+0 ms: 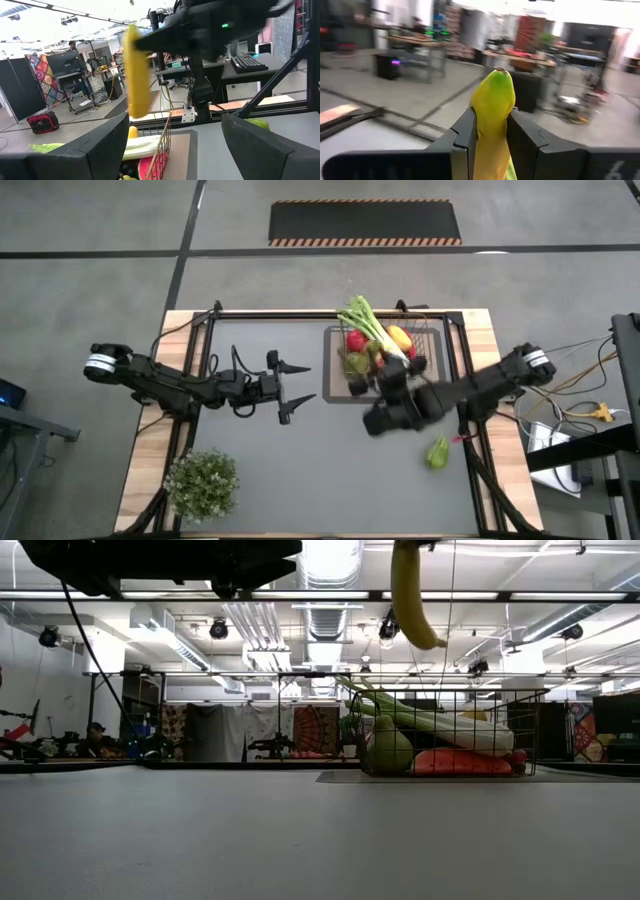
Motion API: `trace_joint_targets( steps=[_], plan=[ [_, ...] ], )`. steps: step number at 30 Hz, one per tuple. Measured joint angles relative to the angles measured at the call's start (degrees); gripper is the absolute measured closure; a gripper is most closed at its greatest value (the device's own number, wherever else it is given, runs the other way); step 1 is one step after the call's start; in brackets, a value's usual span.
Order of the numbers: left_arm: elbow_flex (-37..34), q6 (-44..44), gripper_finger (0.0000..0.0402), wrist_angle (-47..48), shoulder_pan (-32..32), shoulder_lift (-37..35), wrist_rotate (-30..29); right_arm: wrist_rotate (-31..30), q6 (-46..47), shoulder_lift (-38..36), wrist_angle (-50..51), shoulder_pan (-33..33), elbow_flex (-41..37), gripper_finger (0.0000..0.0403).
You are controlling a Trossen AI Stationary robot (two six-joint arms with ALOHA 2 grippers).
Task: Build produce basket
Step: Put the banana into the wire basket, then put the chayote into the wire basket
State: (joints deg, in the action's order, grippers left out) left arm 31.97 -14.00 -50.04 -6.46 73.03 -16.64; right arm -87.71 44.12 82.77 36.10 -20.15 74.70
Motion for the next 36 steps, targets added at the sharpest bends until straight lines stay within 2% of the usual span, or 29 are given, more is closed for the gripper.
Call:
trace_joint_targets(
  steps=[3,9,17,21,30,36],
  plan=[
    [0.0,-0.27,0.0103,0.02,0.0,0.0,0.0,3.6,-0.61,0.2,0.04,6.0,0.01,0.0328],
    [0.0,-1.82,0.0103,0.02,0.0,0.0,-0.02,20.21,-0.46,1.03,-0.46,17.76,-0.01,0.0325],
    [-0.01,-3.4,0.0103,0.02,0.0,0.0,-0.27,30.94,0.65,3.84,-0.49,24.29,-0.01,0.0322],
    [-0.02,-4.52,0.0103,0.02,0.0,0.0,-0.33,32.23,2.35,4.59,-0.46,24.93,-0.01,0.0305],
    [-0.02,-4.96,0.0103,0.0,0.0,0.0,-0.39,32.88,2.42,4.67,-0.41,25.36,0.0,0.0218],
    [-0.07,-4.75,0.0103,0.02,0.0,0.0,-0.51,33.42,-2.29,4.64,-0.4,25.58,2.03,0.0182]
  ],
)
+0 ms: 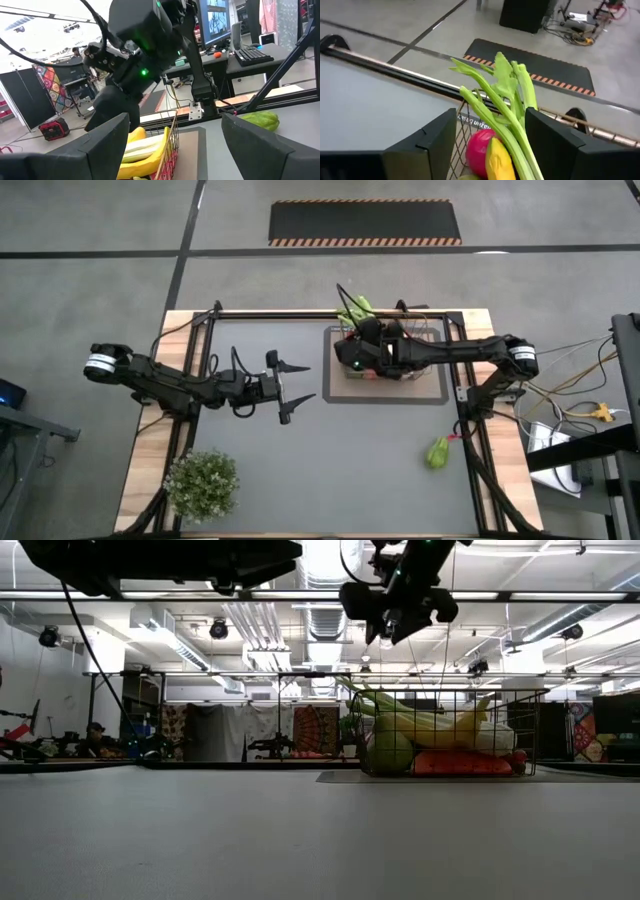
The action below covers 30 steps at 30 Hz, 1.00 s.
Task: Build produce basket
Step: Put the chayote into the wire basket
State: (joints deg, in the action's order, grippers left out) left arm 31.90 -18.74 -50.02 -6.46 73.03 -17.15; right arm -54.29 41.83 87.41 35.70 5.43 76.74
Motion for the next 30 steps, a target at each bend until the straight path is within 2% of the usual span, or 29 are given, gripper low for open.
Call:
trace_joint_targets(
  steps=[6,8,11,18,23,30],
  plan=[
    [-0.06,1.19,0.0103,0.06,-0.02,0.0,-0.04,1.2,-6.84,-0.06,-0.01,-0.55,2.23,0.017],
    [-0.07,1.89,0.0103,0.2,-0.02,0.0,-0.04,3.23,-9.74,-0.08,0.03,-0.92,2.74,0.017],
    [-0.07,1.97,0.0103,1.77,-0.11,0.0,-0.04,10.9,-13.43,-0.08,0.82,-1.69,3.82,0.017],
    [-0.09,2.08,0.0103,3.07,-0.42,0.0,-0.04,35.49,-16.18,-0.32,4.3,-4.77,6.46,0.017],
    [-0.09,2.08,0.0103,3.04,-0.42,0.0,-0.04,46.41,-10.71,-0.32,11.36,-7.76,6.44,0.0174],
    [-0.09,1.88,0.0103,3.07,-0.42,0.0,-0.04,50.29,5.28,-0.32,27.88,-12.15,5.65,0.0167]
  ],
)
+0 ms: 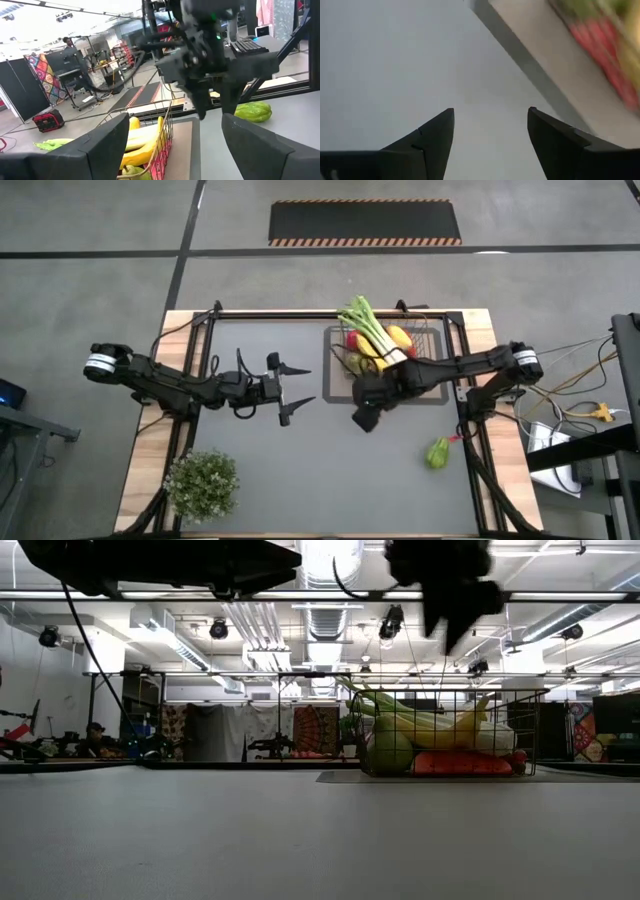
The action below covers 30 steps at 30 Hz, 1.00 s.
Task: Build produce basket
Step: Put the chayote into the wire basket
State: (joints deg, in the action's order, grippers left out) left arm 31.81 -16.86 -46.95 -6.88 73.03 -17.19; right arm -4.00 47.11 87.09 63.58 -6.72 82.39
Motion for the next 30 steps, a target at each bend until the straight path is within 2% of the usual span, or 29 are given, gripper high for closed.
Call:
trace_joint_targets(
  steps=[5,12,23,30],
  plan=[
    [0.0,-0.09,0.0103,-0.01,0.0,0.0,0.0,3.08,12.7,0.0,9.31,-3.82,-3.12,0.013],
    [0.0,-1.11,0.0103,-0.01,0.03,0.0,0.0,10.72,26.14,0.0,10.66,-9.68,-10.59,0.0093],
    [0.0,-1.57,0.0103,-0.03,0.05,0.0,0.0,14.45,48.59,-1.21,10.32,-19.21,-18.13,0.008],
    [0.0,-1.6,0.0103,-0.02,0.05,0.0,-1.25,15.01,60.86,-5.79,6.87,-24.47,-23.48,0.0082]
  ],
)
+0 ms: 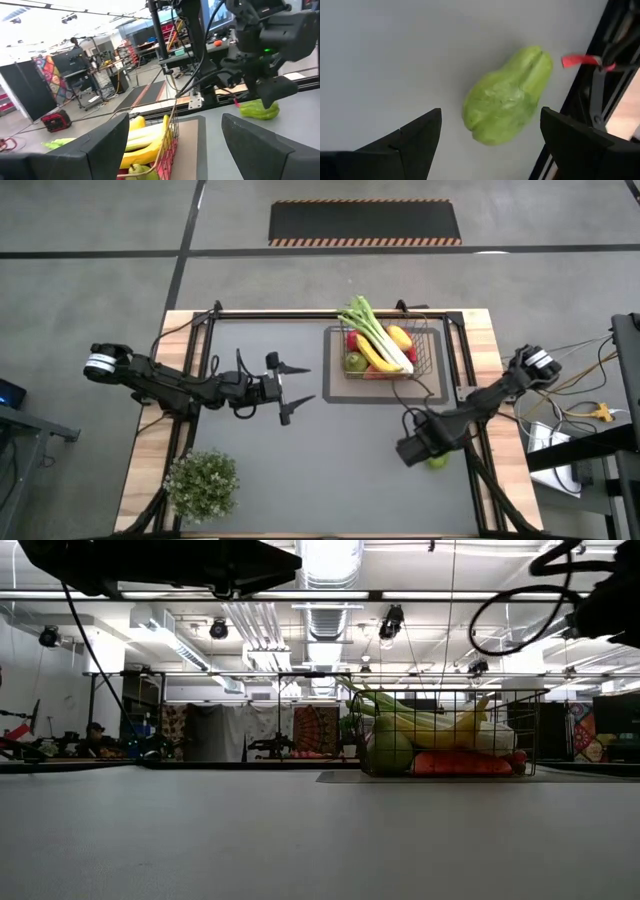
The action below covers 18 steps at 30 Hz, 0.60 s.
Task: Build produce basket
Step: Put the chayote into the wire basket
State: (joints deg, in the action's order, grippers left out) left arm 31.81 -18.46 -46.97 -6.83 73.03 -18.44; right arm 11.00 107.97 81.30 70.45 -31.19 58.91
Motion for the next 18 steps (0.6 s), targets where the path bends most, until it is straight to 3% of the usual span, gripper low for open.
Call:
trace_joint_targets(
  steps=[10,18],
  plan=[
    [0.0,-0.05,0.0103,0.01,0.02,0.0,-1.59,-0.51,15.78,-7.59,-2.25,-6.96,-6.08,0.0083],
    [0.0,-0.3,0.0103,0.01,0.02,0.0,-1.59,-3.62,20.93,-9.36,-9.75,-8.82,-9.93,0.0083]
  ],
)
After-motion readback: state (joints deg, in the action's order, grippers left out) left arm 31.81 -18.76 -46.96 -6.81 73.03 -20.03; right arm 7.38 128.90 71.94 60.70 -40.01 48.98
